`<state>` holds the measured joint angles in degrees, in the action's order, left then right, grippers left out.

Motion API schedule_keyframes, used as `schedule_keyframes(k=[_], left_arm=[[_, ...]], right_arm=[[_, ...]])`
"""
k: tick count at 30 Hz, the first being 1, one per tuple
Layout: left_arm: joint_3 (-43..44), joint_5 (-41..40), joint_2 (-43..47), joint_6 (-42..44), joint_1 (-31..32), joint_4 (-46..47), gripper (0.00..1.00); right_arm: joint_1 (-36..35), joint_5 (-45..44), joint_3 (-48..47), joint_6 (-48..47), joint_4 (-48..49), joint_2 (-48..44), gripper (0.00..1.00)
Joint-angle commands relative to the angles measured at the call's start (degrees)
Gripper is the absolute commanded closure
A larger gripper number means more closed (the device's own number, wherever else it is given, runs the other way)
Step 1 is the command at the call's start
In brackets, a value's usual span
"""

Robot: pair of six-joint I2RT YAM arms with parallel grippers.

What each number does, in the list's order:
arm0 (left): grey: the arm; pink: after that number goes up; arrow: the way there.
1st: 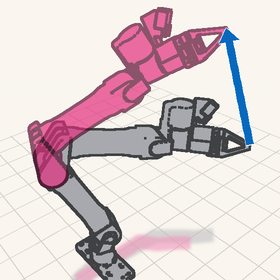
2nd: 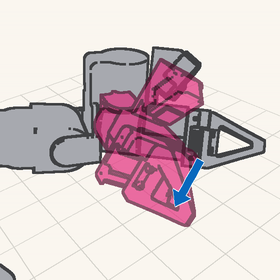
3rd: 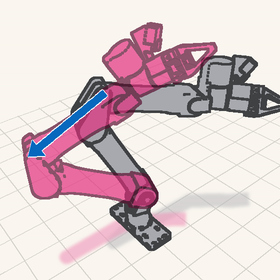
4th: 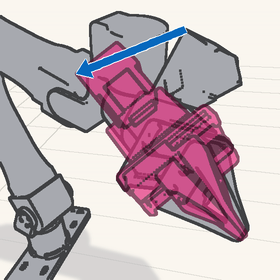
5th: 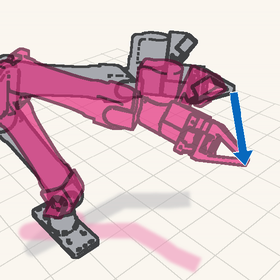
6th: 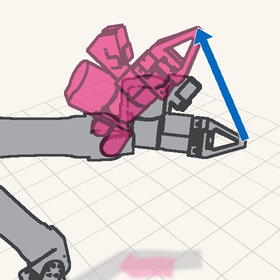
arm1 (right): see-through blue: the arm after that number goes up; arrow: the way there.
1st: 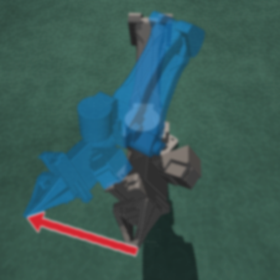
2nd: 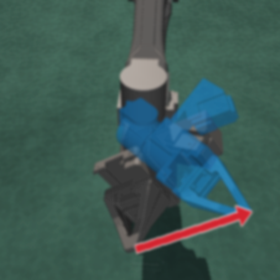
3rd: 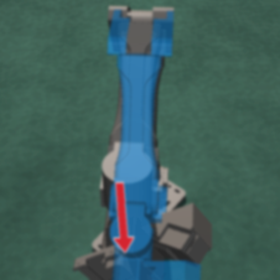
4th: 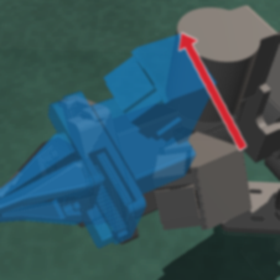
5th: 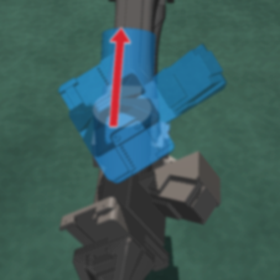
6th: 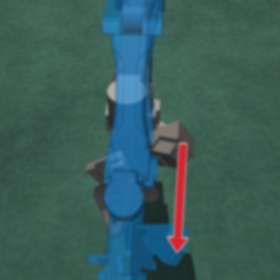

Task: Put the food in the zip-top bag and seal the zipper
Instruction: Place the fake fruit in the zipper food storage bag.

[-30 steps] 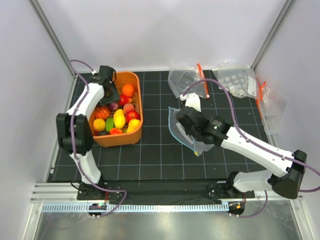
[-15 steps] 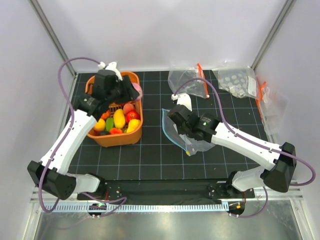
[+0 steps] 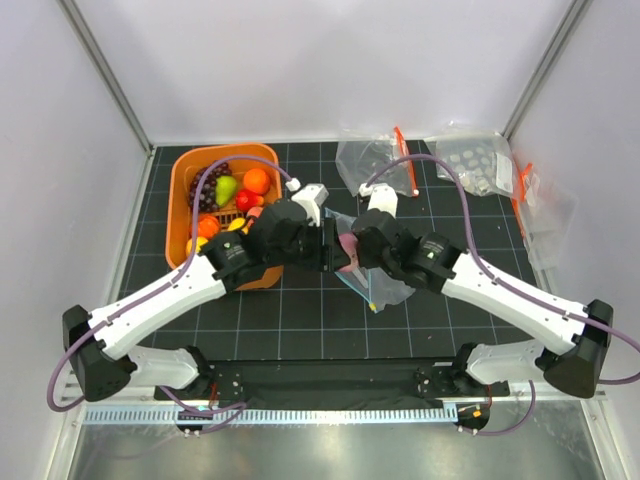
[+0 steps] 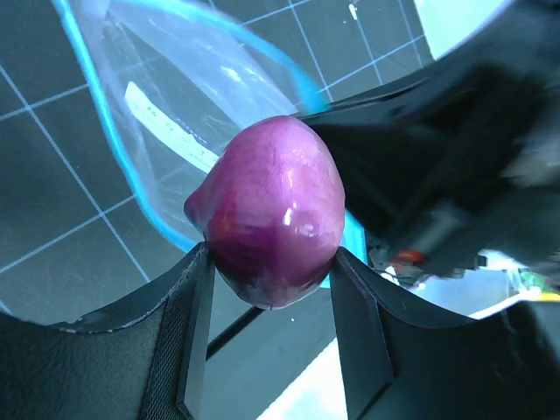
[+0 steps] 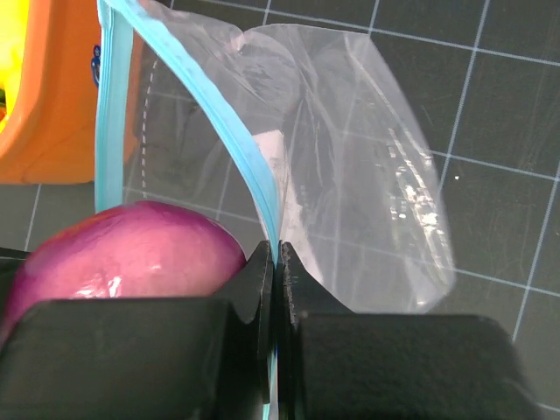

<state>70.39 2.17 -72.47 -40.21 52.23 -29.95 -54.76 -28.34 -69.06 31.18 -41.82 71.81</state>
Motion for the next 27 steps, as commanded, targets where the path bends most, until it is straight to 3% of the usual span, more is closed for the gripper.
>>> schedule_keyframes(k=[1,5,8,9,10,11,20,27], left_arm=[[-1.8,-3.4,0.6,-2.3,1.1,4.4,0.63],[-3.5,-3.6,-0.3,-2.6,1.4,5.6,0.6],[-3.1,-4.5,-1.1,-2.2,1.5,5.3,0.47],[-2.5,-4.6,-1.8,-1.9,1.5,5.4,0.31],[-1.9,-4.7,-2.1,-1.4,1.5,4.7,0.22],[-1.2,-4.5,-2.4,-1.1,1.6,3.7,0.01],[9.4,-12.1,-1.0,4.2,-1.2,-9.8,0.0],[12.2,-12.0,1.5,6.9,-19.8,-15.0,0.0]], right_arm=[[-0.3,-1.0,0.5,2.3,2.4,-3.6,0.99],[-0.3,-1.5,0.9,2.9,2.4,-4.7,0.99],[-0.1,-1.1,1.1,3.3,2.7,-5.0,0.99],[-0.2,-0.8,1.2,3.4,3.0,-5.2,0.99],[-0.2,-0.7,1.2,3.7,3.1,-5.3,0.99],[-0.2,-0.8,1.2,3.9,3.2,-5.4,0.99],[-0.2,-4.3,1.8,5.0,-0.1,-5.5,0.99],[-0.2,-4.4,3.3,4.7,-0.6,-7.1,0.99]])
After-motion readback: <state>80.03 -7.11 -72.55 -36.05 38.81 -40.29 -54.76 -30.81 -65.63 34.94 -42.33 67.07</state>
